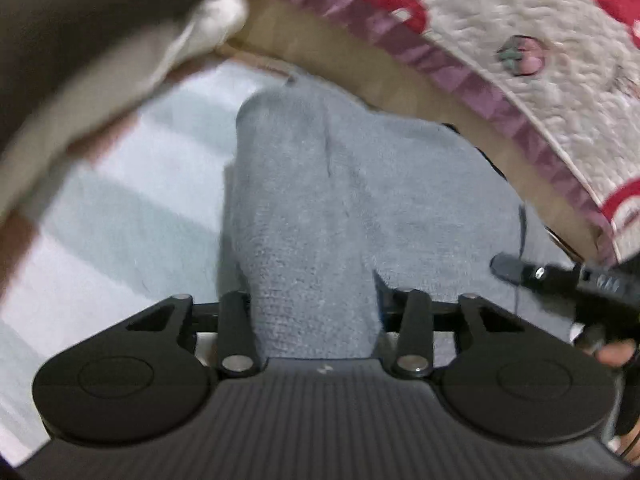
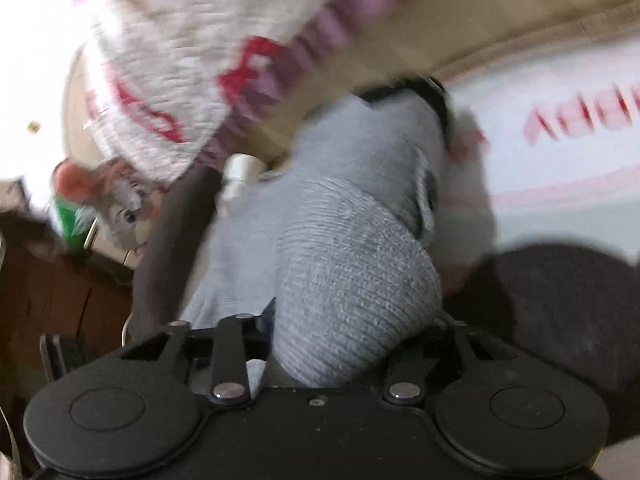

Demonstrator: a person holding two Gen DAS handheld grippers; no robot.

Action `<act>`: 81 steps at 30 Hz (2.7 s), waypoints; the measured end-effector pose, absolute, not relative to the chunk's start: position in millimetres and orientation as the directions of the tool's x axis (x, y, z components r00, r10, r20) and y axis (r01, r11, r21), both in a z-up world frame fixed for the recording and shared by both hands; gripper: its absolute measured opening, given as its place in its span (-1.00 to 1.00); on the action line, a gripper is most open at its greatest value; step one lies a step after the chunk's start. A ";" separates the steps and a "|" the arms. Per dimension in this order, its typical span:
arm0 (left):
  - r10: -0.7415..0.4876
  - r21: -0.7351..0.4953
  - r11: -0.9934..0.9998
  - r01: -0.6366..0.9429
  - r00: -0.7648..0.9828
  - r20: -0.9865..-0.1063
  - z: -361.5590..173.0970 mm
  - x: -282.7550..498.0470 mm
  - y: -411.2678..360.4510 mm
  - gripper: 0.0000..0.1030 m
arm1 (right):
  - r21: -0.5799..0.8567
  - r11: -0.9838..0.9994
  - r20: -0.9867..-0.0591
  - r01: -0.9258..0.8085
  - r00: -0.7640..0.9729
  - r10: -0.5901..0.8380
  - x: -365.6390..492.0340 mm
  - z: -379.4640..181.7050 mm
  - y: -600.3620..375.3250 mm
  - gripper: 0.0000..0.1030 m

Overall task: Fold clothes
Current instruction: 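Pinch the folded sweater with the right gripper while the left gripper presses it, then grasp the folded grey sweater bundle with both grippers and lift it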

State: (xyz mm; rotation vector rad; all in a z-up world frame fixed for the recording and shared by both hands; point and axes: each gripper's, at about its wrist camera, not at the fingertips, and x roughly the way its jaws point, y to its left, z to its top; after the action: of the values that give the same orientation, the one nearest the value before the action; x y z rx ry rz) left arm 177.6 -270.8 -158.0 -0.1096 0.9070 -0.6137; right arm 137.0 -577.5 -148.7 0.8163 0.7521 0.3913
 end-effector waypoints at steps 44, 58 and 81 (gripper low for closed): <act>-0.586 -0.472 0.810 0.348 0.460 -0.667 -191.6 133.2 -307.9 -0.10 | 0.636 0.731 -0.677 0.246 0.632 0.377 112.4 -121.4 -619.3 -0.26; -0.624 -0.435 0.768 0.470 0.395 -0.674 -201.2 138.5 -341.9 0.08 | 0.780 0.566 -0.573 0.268 0.671 0.472 111.7 -153.7 -628.8 0.03; -0.652 -0.275 0.746 0.606 0.583 -0.484 -101.7 100.3 -230.9 -0.25 | 0.613 0.772 -0.353 -0.169 0.815 0.459 65.6 -8.3 -503.2 -0.31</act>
State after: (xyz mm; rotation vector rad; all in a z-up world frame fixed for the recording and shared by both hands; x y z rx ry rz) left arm 100.3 -230.9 -101.7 -0.0832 0.5989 -0.7350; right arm 65.6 -503.2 -8.3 0.5987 0.5158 0.3576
